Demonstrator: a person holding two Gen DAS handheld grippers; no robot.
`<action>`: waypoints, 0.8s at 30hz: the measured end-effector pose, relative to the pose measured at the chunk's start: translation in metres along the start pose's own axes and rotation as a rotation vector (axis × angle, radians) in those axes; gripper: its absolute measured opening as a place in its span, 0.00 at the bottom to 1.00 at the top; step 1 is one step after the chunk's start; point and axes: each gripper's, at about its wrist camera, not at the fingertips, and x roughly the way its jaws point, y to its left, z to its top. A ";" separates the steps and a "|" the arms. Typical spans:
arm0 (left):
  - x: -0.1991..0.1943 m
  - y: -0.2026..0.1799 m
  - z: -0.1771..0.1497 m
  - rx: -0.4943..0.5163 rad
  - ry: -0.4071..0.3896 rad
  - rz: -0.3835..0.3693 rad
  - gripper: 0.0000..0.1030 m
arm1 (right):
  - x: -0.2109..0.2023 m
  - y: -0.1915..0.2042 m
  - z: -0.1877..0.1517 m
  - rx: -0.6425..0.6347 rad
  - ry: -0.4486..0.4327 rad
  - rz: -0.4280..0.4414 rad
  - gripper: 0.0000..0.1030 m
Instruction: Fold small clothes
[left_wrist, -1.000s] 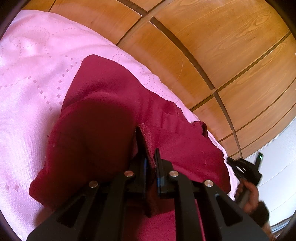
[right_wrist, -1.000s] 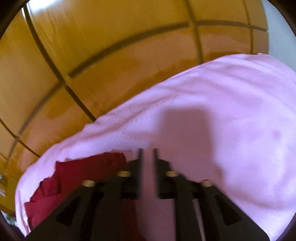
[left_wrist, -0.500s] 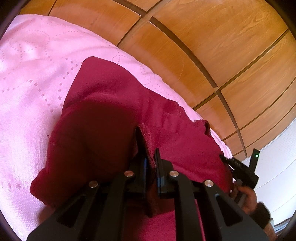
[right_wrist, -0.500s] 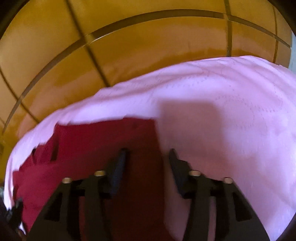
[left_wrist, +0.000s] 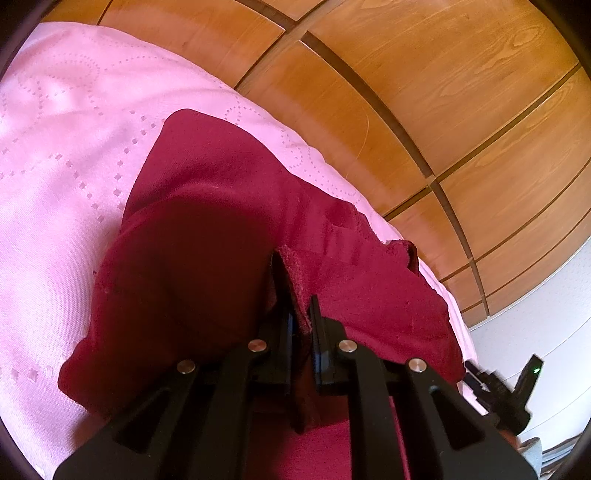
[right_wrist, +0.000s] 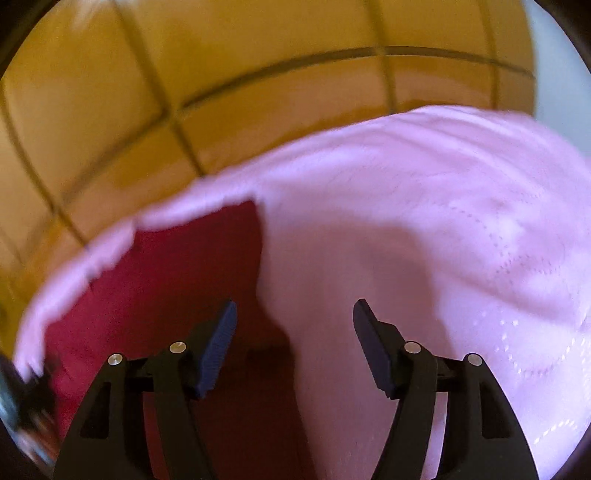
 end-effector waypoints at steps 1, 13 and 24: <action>0.000 0.000 0.000 0.000 0.001 0.001 0.09 | 0.006 0.000 -0.003 -0.017 0.026 -0.035 0.68; -0.039 -0.042 -0.013 0.177 -0.084 0.140 0.94 | -0.008 -0.021 -0.018 0.114 -0.042 -0.193 0.83; -0.075 0.001 -0.032 0.033 -0.102 0.244 0.94 | -0.054 -0.009 -0.018 0.075 -0.234 -0.126 0.83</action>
